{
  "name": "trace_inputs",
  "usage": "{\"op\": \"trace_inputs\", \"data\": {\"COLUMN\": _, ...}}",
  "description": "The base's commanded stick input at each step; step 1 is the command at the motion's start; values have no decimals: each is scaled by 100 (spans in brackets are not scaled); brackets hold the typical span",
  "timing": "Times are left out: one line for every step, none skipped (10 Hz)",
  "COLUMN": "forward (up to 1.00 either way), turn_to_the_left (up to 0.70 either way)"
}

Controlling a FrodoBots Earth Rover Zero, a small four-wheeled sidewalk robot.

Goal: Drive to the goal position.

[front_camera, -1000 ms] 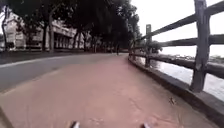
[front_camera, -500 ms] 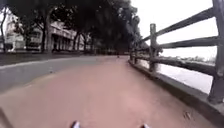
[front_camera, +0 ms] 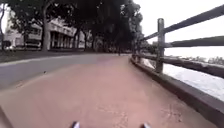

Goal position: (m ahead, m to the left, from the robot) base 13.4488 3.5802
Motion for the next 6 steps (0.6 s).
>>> {"op": "trace_inputs", "data": {"forward": 70, "turn_to_the_left": 0}}
{"op": "trace_inputs", "data": {"forward": 70, "turn_to_the_left": 0}}
{"op": "trace_inputs", "data": {"forward": 70, "turn_to_the_left": 0}}
{"op": "trace_inputs", "data": {"forward": 70, "turn_to_the_left": 0}}
{"op": "trace_inputs", "data": {"forward": 70, "turn_to_the_left": 0}}
{"op": "trace_inputs", "data": {"forward": 70, "turn_to_the_left": 0}}
